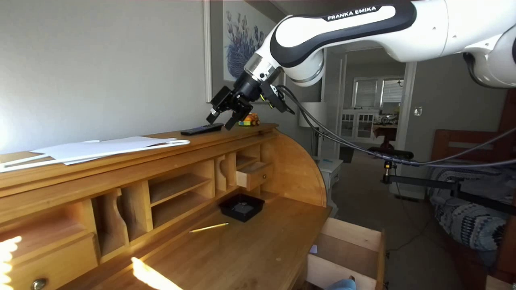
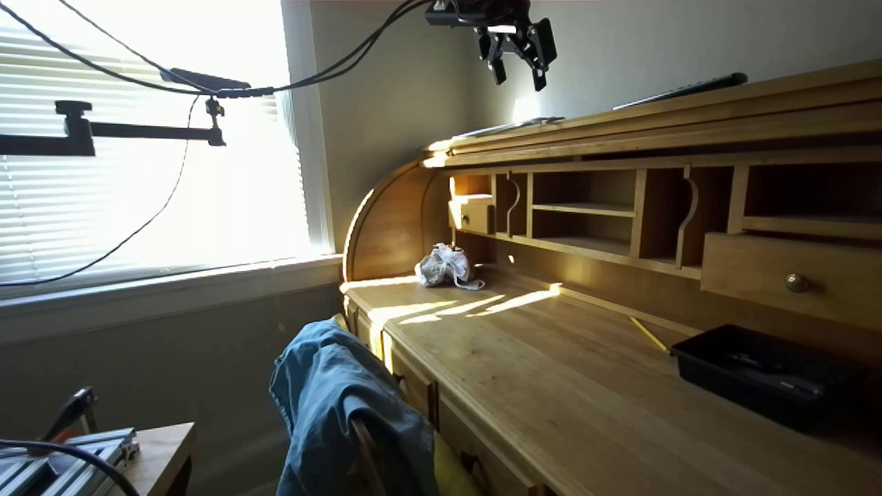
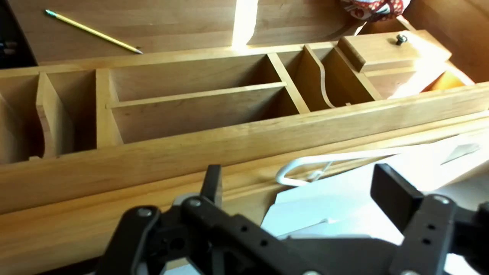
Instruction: Pick up the paper from the top of the cabinet and put it on the counter
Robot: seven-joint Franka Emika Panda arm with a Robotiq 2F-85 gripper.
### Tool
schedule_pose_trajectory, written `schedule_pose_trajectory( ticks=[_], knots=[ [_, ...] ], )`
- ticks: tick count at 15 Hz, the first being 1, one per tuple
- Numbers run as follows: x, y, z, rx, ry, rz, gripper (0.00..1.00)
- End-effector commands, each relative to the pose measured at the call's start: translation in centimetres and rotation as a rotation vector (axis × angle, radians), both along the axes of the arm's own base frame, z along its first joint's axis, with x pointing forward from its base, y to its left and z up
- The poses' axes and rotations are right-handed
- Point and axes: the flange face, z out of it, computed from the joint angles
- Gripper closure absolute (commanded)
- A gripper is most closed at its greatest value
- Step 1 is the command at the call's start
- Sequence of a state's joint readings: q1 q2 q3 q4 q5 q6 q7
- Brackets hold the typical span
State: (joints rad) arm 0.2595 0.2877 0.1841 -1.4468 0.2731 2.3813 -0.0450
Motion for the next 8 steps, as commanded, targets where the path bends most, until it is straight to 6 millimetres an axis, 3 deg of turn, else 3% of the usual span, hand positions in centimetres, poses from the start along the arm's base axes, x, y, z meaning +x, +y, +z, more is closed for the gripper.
schedule_pose_trajectory(
  ticks=[1,8],
  knots=[
    [2.4,2.4,1.5,0.016,-0.020,-0.007,0.00],
    [5.5,3.9,0.0,0.105,-0.075,-0.038,0.00]
  ],
)
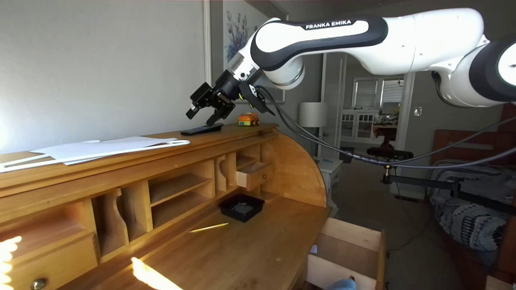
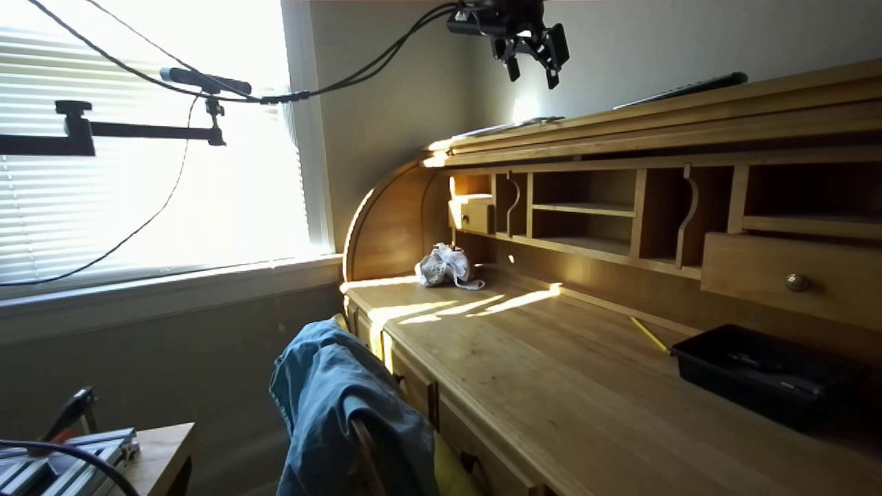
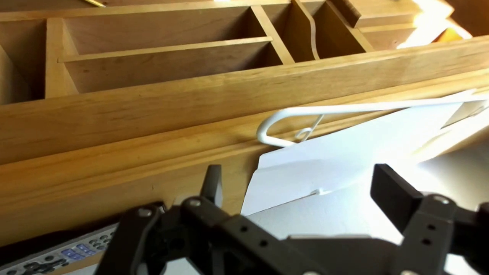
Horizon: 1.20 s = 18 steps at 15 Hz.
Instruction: Pick up the paper from the top of the cabinet and put it on the counter
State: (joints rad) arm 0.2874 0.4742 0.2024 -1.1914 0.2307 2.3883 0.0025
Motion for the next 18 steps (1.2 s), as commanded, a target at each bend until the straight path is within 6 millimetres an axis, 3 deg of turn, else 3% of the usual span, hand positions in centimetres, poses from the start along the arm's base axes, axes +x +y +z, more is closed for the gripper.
schedule_pose_trajectory(
  ticks=[1,6,13,18],
  knots=[
    [2.0,0.8,-0.6,0.070,-0.029,-0.041,0.00],
    [2.9,1.6,-2.0,0.120,-0.011,-0.065,0.00],
    [2.6,4.0,-3.2,0.154,-0.024,-0.047,0.00],
    [3.1,4.1,-3.6,0.178,-0.078,-0.081,0.00]
  ],
)
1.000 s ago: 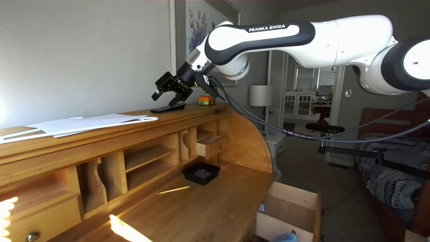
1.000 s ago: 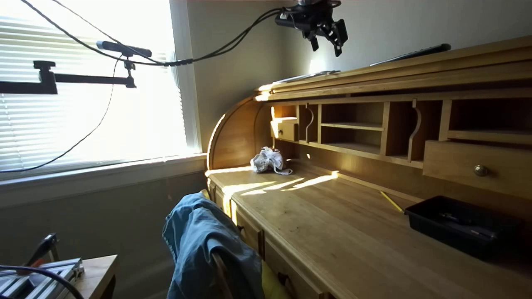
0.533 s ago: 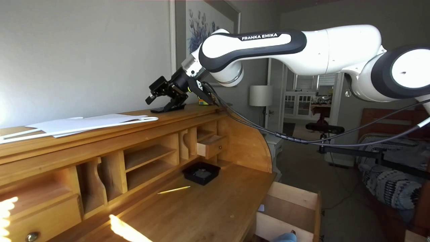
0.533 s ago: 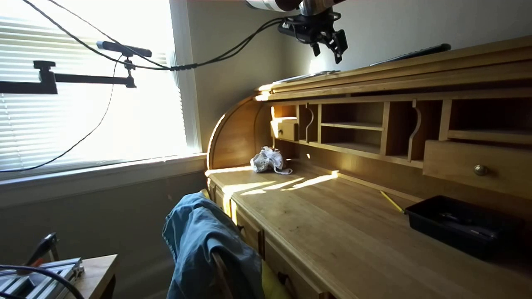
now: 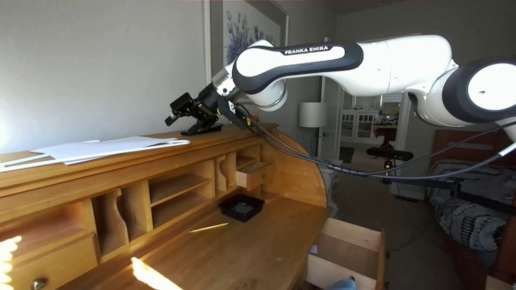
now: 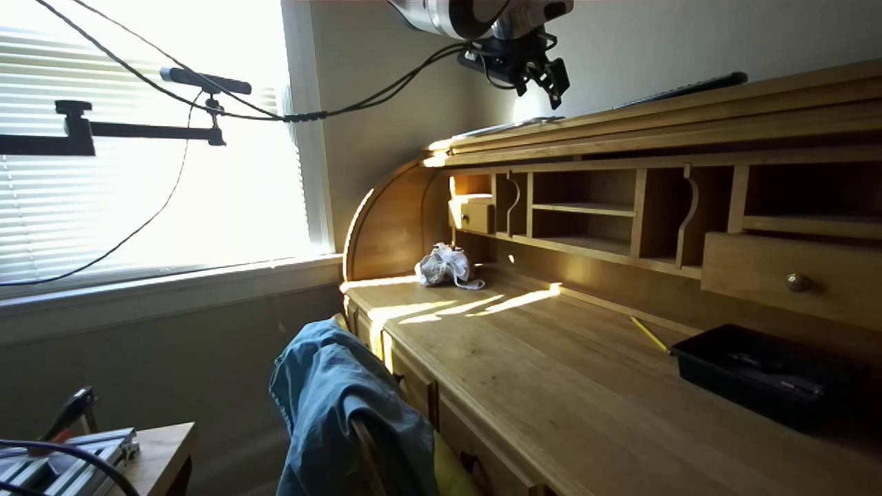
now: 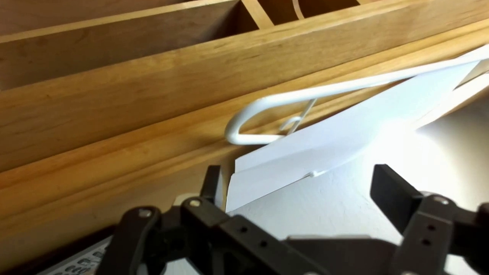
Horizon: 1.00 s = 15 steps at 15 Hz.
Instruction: Pick up the paper from the top of the cabinet and put it on the counter
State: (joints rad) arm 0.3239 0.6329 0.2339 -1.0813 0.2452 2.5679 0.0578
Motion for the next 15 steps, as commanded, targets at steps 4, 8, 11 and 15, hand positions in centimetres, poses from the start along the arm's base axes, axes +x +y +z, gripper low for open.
schedule_pose_trajectory(
  ticks=[4,8,11,15],
  knots=[
    [0.9,0.1,-0.4,0.060,-0.041,-0.051,0.00],
    [1.1,0.1,-0.8,0.084,-0.038,-0.069,0.00],
    [1.4,0.0,-1.4,0.092,-0.038,-0.085,0.00],
    [1.6,0.1,-2.1,0.113,-0.030,-0.093,0.00]
  ],
)
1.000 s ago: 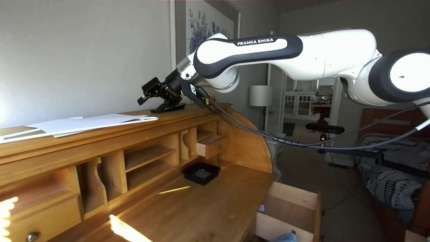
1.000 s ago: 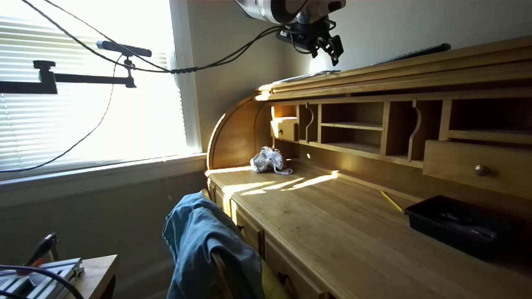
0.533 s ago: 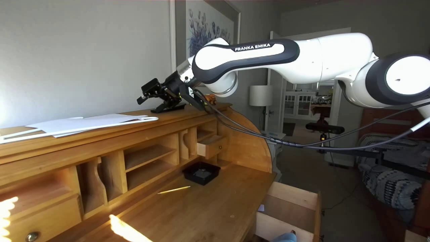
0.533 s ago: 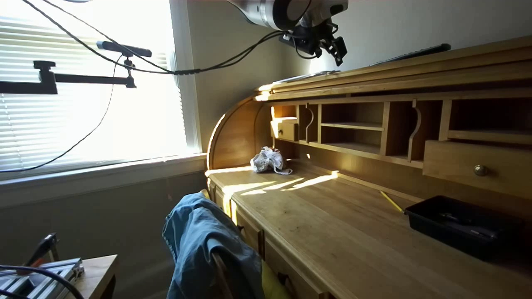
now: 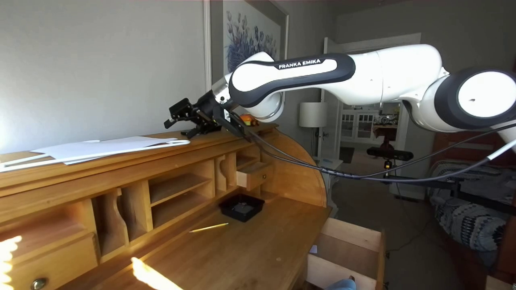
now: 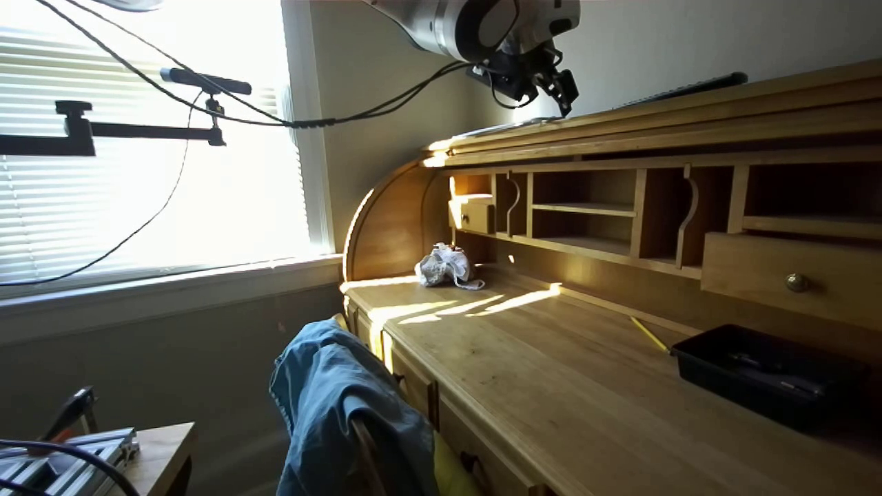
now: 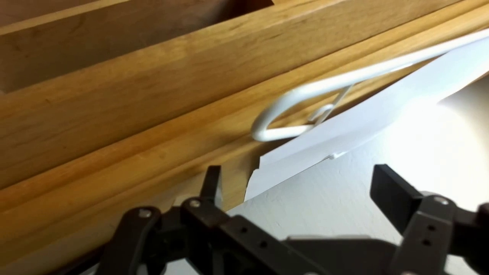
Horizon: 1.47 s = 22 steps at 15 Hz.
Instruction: Pick up the paper from the top of the cabinet and put it on the counter
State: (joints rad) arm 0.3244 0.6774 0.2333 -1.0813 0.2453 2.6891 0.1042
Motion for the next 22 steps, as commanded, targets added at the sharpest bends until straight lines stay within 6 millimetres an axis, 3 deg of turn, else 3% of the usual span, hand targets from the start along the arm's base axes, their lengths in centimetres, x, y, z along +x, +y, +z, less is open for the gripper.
schedule_pose_trajectory(
  ticks=[1,15,22],
  knots=[
    [0.4,0.3,-0.2,0.053,0.002,-0.021,0.00],
    [0.3,1.4,0.2,0.072,-0.045,-0.005,0.00],
    [0.8,1.5,-1.2,0.073,-0.070,-0.013,0.00]
  ],
)
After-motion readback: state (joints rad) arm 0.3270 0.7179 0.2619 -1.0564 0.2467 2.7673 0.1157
